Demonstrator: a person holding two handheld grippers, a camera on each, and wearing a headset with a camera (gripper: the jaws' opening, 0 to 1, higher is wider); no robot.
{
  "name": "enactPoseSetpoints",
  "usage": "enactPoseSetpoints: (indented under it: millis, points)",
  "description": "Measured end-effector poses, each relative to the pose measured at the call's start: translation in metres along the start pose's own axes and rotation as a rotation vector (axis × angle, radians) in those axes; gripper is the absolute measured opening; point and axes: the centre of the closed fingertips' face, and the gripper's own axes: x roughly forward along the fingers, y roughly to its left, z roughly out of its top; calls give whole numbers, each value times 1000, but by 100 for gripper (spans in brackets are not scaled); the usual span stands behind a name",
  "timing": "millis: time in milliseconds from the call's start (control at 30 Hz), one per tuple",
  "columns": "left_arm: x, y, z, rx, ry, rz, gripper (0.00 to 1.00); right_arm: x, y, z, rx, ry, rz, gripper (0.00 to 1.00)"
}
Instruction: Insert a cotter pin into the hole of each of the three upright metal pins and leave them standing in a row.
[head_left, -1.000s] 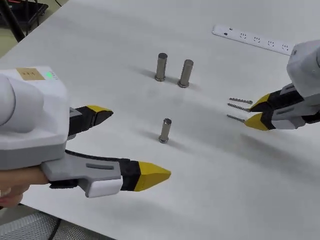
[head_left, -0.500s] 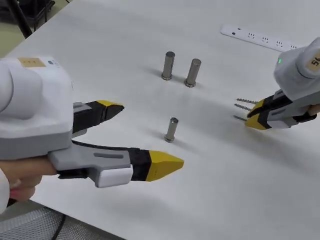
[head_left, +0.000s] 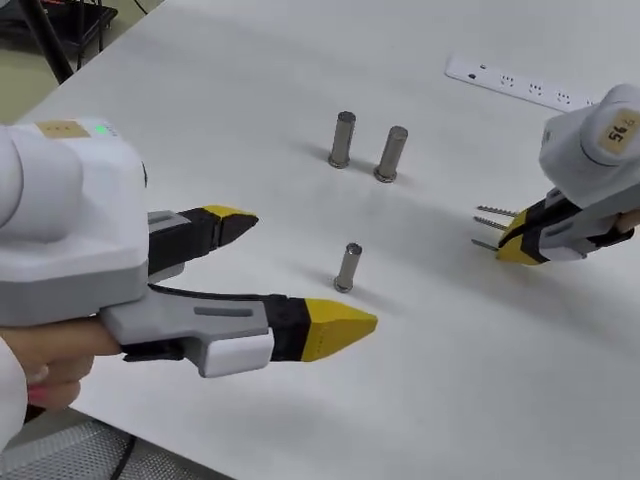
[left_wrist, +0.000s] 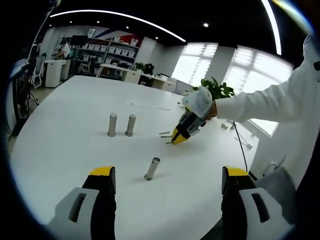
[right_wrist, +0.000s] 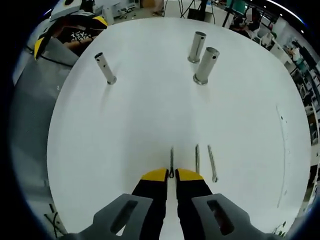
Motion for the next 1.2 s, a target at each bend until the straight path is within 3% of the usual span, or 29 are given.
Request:
enactPoseSetpoints:
  millis: [167,367,467,567,700,933,1067,1200]
  points:
    - [0,0,-2,2,4,3,86,1,1,1,-98,53,-11,0]
    - [-2,-2,-3,5,3,1,85,3,1,2,-119,109,-3,0]
    - [-3,-1,-2,2,-1,-1,84,2,2,1,-241,124,-34,0]
    - [-4,-2,-5,10,11,0,83,2,4,1,-225,148,-40,0]
    - [-6,-3,-7,15,17,2,83,1,5,1,-306,173,-62,0]
    - [-9,-7,-7,53,23,4,77,-1,4,-1,-284,175,-72,0]
    - [-9,-10,-6,51,22,5,77,-14,2,6,-226,123,-101,0]
    - [-8,-12,-4,52,17,6,77,-29,2,16,-225,70,-154,0]
